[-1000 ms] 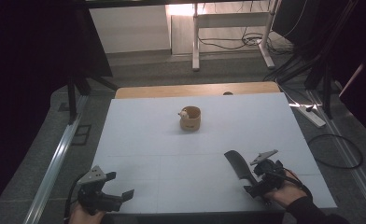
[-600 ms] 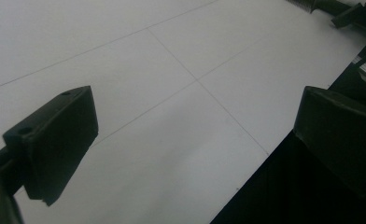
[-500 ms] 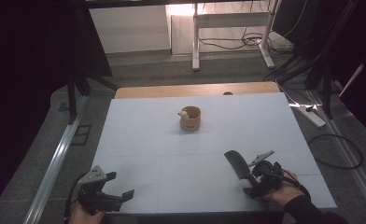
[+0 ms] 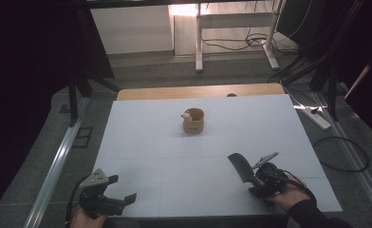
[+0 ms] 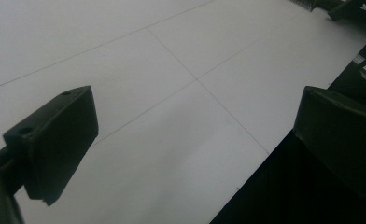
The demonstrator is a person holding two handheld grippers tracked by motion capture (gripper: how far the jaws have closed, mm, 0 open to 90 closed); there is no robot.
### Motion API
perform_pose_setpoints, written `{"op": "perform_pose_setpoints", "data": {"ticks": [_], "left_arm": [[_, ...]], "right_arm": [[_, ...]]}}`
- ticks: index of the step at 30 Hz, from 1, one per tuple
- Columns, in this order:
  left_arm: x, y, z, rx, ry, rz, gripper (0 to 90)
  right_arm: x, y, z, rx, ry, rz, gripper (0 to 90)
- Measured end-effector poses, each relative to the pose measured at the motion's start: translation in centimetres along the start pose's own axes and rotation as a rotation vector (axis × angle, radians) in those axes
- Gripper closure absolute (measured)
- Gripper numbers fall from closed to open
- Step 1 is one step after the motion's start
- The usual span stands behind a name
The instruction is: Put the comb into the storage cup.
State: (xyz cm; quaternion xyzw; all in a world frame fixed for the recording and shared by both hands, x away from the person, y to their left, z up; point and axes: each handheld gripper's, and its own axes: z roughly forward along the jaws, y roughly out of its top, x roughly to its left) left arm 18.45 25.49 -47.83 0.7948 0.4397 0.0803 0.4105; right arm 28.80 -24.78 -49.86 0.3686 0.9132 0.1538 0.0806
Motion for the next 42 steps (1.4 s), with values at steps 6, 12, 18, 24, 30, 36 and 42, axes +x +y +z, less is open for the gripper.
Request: {"op": "perform_pose_setpoints", "data": {"ticks": [6,12,18,24,30,36,42], "left_arm": [[0.0,0.0,0.0,0.002,0.0,0.0,0.8],[0.0,0.0,0.1,0.006,-0.001,0.001,0.8],[0.0,0.0,0.1,0.006,-0.001,0.0,0.9],[0.1,0.0,0.0,0.002,-0.007,-0.004,0.8],[0.1,0.0,0.0,-0.004,-0.006,-0.011,0.8],[0.1,0.0,-0.1,-0.014,-0.002,-0.011,0.4],[0.2,-0.1,-0.3,-0.027,-0.018,-0.018,0.0]], "right_arm": [[-0.2,0.1,-0.2,-0.001,0.004,0.013,60.7],[-0.5,0.2,-0.3,0.004,0.004,0.052,72.0],[-0.6,0.2,-0.3,0.003,0.007,0.052,72.5],[-0.6,0.1,-0.3,-0.011,0.013,0.027,72.6],[-0.5,0.1,-0.4,-0.036,0.023,-0.023,72.6],[-0.5,0.1,-1.0,-0.077,0.021,-0.03,72.6],[-0.5,0.1,-1.4,-0.115,0.029,-0.044,72.6]]}}
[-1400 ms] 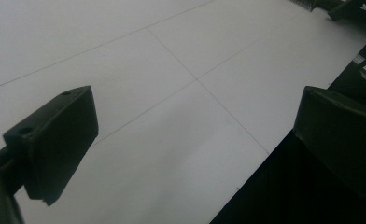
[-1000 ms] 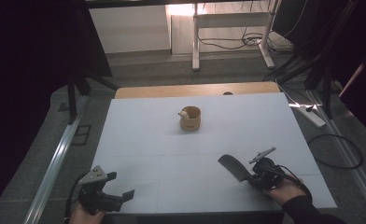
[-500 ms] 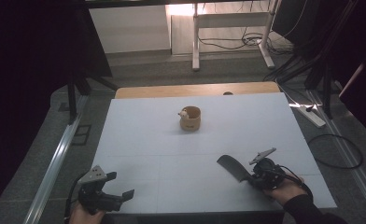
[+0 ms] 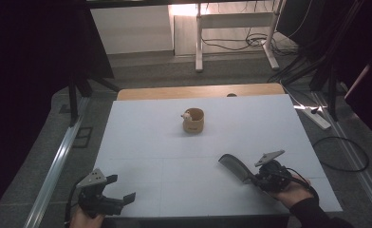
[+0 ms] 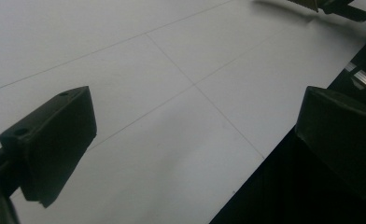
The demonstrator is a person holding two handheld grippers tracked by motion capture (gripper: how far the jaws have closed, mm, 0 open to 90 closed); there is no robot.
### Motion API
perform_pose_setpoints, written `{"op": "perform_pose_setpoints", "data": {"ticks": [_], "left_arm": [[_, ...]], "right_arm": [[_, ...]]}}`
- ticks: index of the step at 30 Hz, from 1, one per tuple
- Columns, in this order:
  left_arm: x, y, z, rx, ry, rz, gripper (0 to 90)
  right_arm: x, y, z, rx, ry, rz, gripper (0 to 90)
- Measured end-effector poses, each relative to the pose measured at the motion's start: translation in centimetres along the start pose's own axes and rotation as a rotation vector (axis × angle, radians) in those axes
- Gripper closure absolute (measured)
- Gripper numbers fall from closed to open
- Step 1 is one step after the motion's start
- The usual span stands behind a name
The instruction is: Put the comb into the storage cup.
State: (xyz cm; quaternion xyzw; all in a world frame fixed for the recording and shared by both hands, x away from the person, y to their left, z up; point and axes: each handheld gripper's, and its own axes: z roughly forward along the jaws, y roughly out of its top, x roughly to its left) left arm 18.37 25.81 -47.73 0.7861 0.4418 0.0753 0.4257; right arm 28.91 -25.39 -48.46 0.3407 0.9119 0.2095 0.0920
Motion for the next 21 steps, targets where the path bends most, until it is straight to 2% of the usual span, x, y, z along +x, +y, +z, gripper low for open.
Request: {"op": "perform_pose_setpoints", "data": {"ticks": [8,16,19,21], "left_arm": [[-0.1,0.1,0.0,-0.014,-0.017,-0.004,0.0],[-0.4,0.3,0.3,-0.01,-0.048,0.022,0.0],[-0.4,0.5,0.5,-0.022,-0.06,0.028,0.0],[-0.5,0.7,0.6,-0.022,-0.055,0.038,0.0]], "right_arm": [[0.0,0.1,-0.5,-0.039,-0.004,-0.025,72.6],[0.3,0.2,-1.2,-0.092,0.019,-0.025,72.6],[0.3,0.2,-1.4,-0.111,0.024,-0.028,72.6],[0.3,0.2,-1.5,-0.124,0.029,-0.03,72.6]]}}
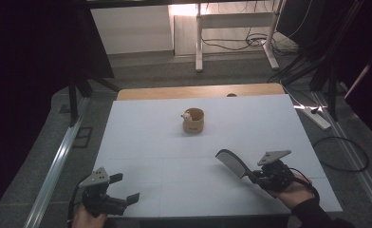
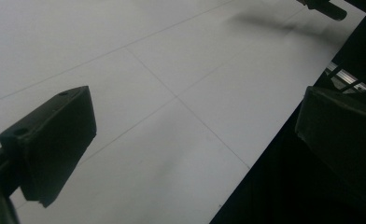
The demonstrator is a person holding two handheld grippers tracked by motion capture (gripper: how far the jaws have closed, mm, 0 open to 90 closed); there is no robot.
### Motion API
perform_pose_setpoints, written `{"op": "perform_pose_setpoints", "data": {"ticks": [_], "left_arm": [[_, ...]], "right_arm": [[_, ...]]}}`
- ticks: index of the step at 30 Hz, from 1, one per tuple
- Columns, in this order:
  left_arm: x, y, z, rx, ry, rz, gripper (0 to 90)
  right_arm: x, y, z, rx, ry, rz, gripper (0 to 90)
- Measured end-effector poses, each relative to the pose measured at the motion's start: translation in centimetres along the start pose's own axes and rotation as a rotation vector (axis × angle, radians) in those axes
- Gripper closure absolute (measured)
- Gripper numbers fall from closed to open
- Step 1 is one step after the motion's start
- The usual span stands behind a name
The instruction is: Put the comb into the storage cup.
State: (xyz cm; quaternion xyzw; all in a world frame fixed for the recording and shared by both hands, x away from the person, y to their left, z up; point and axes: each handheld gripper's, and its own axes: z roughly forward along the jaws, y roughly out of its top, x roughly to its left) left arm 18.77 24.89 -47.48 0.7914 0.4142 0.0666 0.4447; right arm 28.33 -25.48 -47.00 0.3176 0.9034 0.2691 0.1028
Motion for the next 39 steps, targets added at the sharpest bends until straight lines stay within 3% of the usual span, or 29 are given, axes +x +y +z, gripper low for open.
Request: {"op": "perform_pose_setpoints", "data": {"ticks": [11,19,25,39], "left_arm": [[-0.9,1.5,0.6,0.012,0.02,0.037,0.0],[-1.0,2.6,1.2,0.002,0.004,0.032,0.0],[-1.1,3.6,1.9,0.01,0.027,0.066,0.0],[-1.0,6.4,2.9,-0.027,-0.025,0.026,0.0]], "right_arm": [[0.3,0.2,-0.5,-0.059,0.004,-0.022,72.5],[0.5,0.4,-0.7,-0.088,0.005,-0.045,72.6],[0.7,0.5,-0.9,-0.108,-0.001,-0.056,72.6],[1.2,0.8,-1.1,-0.154,-0.006,-0.078,72.6]]}}
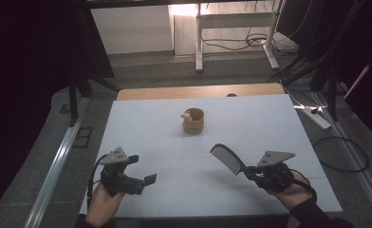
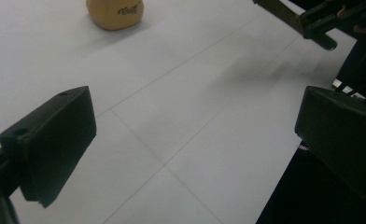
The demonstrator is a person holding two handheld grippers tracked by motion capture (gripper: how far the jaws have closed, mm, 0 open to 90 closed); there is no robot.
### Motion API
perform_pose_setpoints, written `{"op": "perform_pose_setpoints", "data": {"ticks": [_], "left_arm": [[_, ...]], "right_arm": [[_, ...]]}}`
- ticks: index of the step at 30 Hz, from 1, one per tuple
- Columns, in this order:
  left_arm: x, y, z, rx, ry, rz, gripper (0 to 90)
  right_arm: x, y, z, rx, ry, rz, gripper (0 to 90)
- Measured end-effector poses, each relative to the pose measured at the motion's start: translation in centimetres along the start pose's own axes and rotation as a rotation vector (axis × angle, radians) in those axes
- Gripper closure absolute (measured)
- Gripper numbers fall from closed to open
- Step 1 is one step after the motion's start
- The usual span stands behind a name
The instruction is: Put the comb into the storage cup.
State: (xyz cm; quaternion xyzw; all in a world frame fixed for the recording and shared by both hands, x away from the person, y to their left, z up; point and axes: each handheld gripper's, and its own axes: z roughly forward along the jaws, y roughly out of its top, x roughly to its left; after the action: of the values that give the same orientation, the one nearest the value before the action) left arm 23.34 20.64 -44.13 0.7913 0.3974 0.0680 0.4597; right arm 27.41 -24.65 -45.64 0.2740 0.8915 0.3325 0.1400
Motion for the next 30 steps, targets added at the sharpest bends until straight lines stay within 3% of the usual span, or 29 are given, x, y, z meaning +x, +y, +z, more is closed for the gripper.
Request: {"op": "perform_pose_setpoints", "data": {"ticks": [15,30], "left_arm": [[0.2,2.7,1.8,0.018,-0.075,0.047,0.0],[0.4,5.0,3.3,0.017,-0.144,0.065,0.0]], "right_arm": [[0.6,0.5,0.2,-0.035,0.002,-0.045,72.5],[1.2,0.8,0.2,-0.067,-0.004,-0.077,72.6]]}}
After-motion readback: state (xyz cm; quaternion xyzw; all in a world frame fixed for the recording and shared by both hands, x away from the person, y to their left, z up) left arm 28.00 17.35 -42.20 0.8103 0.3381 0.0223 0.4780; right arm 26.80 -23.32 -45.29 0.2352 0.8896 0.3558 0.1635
